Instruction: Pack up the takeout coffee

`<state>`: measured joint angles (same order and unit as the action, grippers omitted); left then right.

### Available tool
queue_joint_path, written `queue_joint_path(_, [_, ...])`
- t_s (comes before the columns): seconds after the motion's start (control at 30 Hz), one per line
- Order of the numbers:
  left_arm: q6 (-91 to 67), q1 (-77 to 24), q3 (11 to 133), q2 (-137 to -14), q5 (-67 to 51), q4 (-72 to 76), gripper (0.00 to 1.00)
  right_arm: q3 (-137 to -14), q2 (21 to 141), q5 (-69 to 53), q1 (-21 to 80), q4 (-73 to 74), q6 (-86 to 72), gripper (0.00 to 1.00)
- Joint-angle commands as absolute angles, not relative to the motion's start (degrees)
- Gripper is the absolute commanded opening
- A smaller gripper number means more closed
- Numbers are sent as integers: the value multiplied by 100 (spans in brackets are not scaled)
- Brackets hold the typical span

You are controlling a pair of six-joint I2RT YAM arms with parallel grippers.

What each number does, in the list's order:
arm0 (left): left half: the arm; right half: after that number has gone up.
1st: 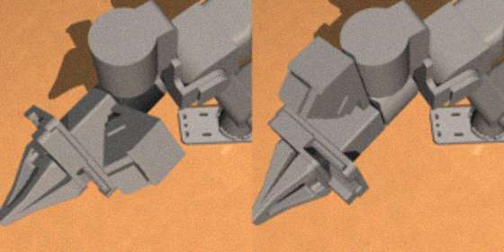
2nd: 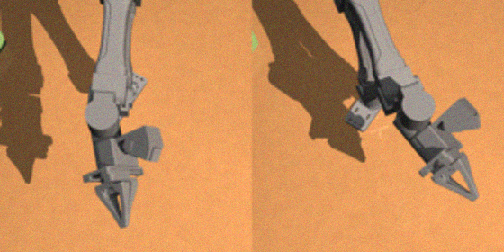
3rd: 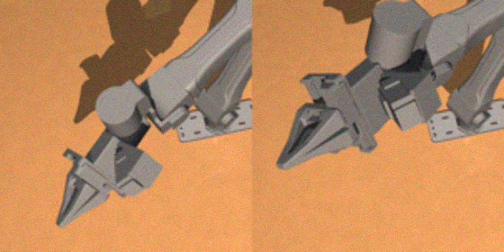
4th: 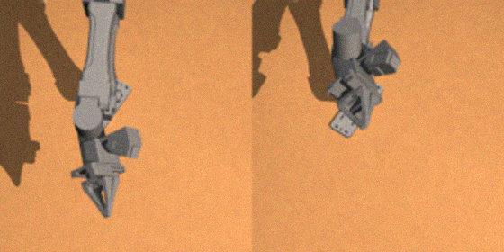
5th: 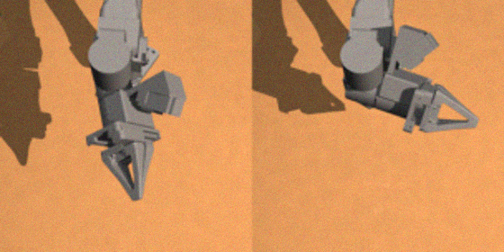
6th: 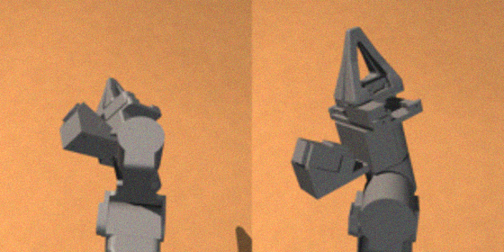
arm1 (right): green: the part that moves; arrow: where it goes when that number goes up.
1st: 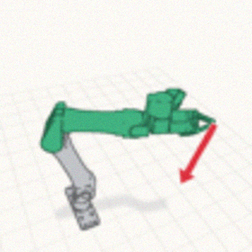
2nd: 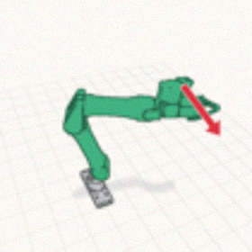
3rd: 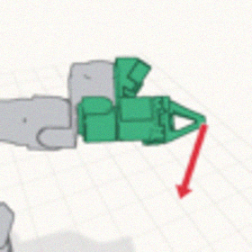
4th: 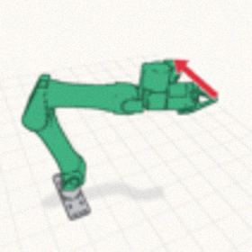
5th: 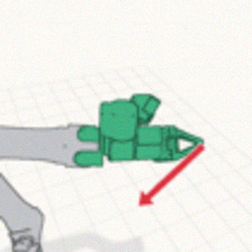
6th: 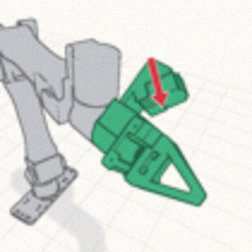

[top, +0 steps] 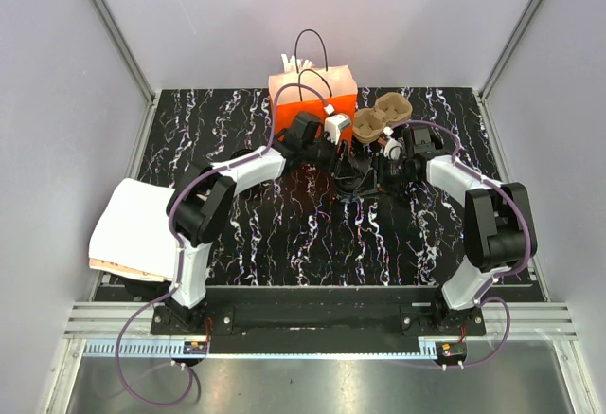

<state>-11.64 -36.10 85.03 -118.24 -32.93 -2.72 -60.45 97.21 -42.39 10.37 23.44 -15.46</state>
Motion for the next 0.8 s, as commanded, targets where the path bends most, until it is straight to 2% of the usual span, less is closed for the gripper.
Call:
queue_joint_path(0.0, [-765, -3797, 8051, -12560, -2698, -1872, 40, -5994, 10082, -2750, 1028, 2232, -1231, 37])
queue_joint_path(0.2, [-686, -3788, 8138, -12375, -2795, -1907, 42, -6239, 9203, -3479, 1028, 2267, -1222, 47])
queue_joint_path(0.3, [-633, -3779, 8226, -12252, -2926, -1951, 47, -6424, 8860, -3577, 1028, 2417, -1187, 52])
queue_joint_path(0.5, [-483, -3788, 8499, -12015, -3067, -2162, 62, -6644, 8649, -3560, 1028, 2654, -1011, 59])
queue_joint_path(0.77, [-352, -3762, 8718, -11804, -3199, -2320, 81, -6820, 8552, -3200, 1028, 2724, -765, 58])
